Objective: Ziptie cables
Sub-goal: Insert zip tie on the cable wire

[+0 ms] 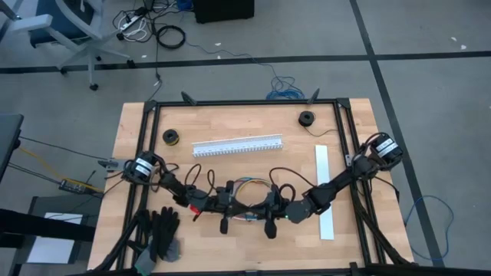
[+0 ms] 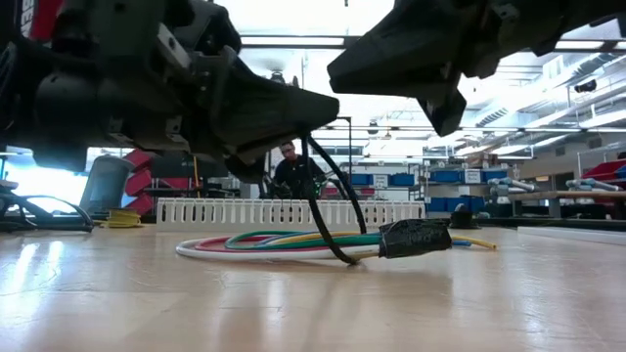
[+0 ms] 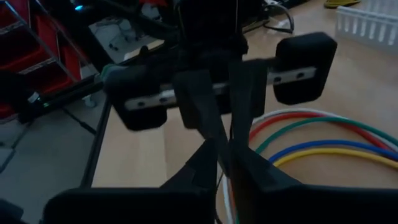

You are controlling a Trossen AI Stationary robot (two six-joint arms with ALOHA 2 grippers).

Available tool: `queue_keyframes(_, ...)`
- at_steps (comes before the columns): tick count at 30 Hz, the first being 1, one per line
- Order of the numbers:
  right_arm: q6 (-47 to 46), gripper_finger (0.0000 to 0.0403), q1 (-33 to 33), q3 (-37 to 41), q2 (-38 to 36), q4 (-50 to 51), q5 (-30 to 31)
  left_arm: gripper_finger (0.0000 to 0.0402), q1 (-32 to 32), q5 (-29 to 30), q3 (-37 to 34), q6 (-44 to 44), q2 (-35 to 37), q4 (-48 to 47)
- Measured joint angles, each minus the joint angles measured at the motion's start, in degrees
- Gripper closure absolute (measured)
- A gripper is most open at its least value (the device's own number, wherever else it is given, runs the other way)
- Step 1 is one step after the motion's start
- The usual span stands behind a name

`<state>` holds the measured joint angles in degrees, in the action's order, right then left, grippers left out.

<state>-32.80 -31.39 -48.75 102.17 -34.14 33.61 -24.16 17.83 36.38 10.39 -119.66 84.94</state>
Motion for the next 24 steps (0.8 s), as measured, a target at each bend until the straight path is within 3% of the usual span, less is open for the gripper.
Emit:
queue_keyframes(10,14.27,0.0356,1.35,0.0,0.0,0.64,-0.39,0.0401,1.72,-2.25,-0.02,-4.19,0.0,-0.89)
queue_keyframes(18,8.78,0.0358,6.27,0.19,-0.02,7.99,-0.51,0.0401,6.57,-4.02,-0.05,-4.29,0.0,-4.6)
queue_keyframes(24,11.55,0.0361,7.83,3.53,-0.09,-0.2,-2.88,0.0402,8.5,-7.23,-0.01,-5.87,-0.07,-4.56)
